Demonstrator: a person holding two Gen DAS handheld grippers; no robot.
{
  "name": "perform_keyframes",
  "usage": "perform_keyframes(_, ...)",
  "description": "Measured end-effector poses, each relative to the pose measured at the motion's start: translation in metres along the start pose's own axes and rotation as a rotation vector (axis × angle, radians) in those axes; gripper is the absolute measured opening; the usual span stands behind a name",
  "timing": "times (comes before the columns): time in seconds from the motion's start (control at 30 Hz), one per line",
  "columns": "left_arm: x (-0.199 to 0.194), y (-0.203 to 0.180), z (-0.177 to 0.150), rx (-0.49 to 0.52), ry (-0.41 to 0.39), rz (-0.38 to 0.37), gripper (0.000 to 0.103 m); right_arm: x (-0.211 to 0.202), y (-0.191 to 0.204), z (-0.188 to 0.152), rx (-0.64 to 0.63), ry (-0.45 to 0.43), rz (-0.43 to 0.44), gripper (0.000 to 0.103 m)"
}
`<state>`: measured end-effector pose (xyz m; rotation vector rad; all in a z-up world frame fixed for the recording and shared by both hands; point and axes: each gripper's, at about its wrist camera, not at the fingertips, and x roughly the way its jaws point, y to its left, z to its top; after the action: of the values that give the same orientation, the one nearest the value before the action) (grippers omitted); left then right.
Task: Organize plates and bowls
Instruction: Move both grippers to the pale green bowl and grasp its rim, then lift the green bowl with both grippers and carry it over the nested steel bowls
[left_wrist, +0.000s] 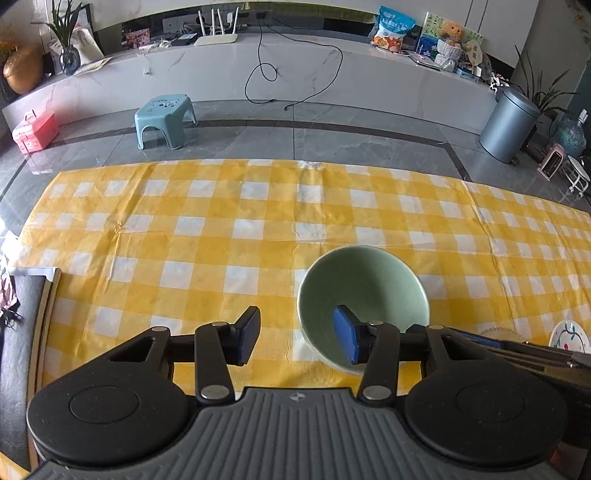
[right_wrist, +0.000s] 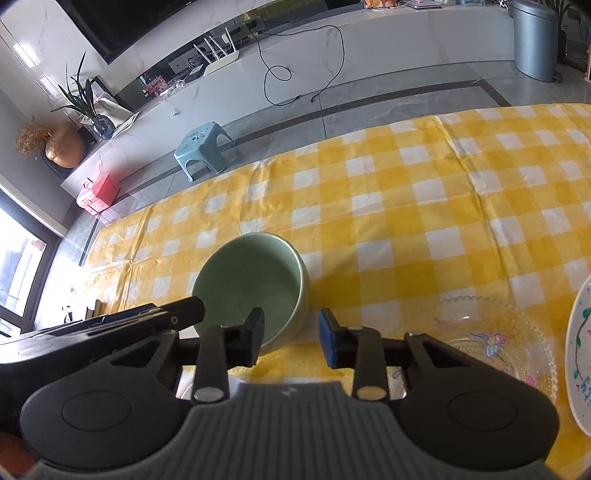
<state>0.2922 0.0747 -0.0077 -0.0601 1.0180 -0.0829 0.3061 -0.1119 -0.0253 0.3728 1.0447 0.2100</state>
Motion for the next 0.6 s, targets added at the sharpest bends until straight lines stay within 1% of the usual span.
perform_keyframes(0.13,0.019,0.008,0.005,-0.059,0.04,-0.034,0.05,0.018,0.001,0.002,0.004,0.018,-0.009,0.025)
perform_keyframes(0.17,0.022,0.01,0.006,-0.066,0.045,-0.041,0.047,0.022,0.001,0.002,0.005,0.024,-0.008,0.024)
perform_keyframes(0.3,0.031,0.011,0.005,-0.075,0.057,-0.043,0.043,0.033,-0.001,0.001,0.008,0.03,-0.011,0.021)
perform_keyframes(0.47,0.042,0.01,0.002,-0.091,0.084,-0.066,0.025,0.039,-0.004,0.001,0.019,0.025,0.0,0.02)
perform_keyframes(0.5,0.044,0.01,0.001,-0.1,0.081,-0.077,0.024,0.04,-0.005,0.001,0.02,0.027,0.002,0.02)
perform_keyframes(0.57,0.047,0.012,0.001,-0.116,0.081,-0.108,0.014,0.041,-0.006,0.002,0.028,0.03,0.006,0.019)
perform_keyframes(0.6,0.047,0.012,0.001,-0.121,0.083,-0.115,0.014,0.041,-0.006,0.003,0.032,0.033,0.008,0.019)
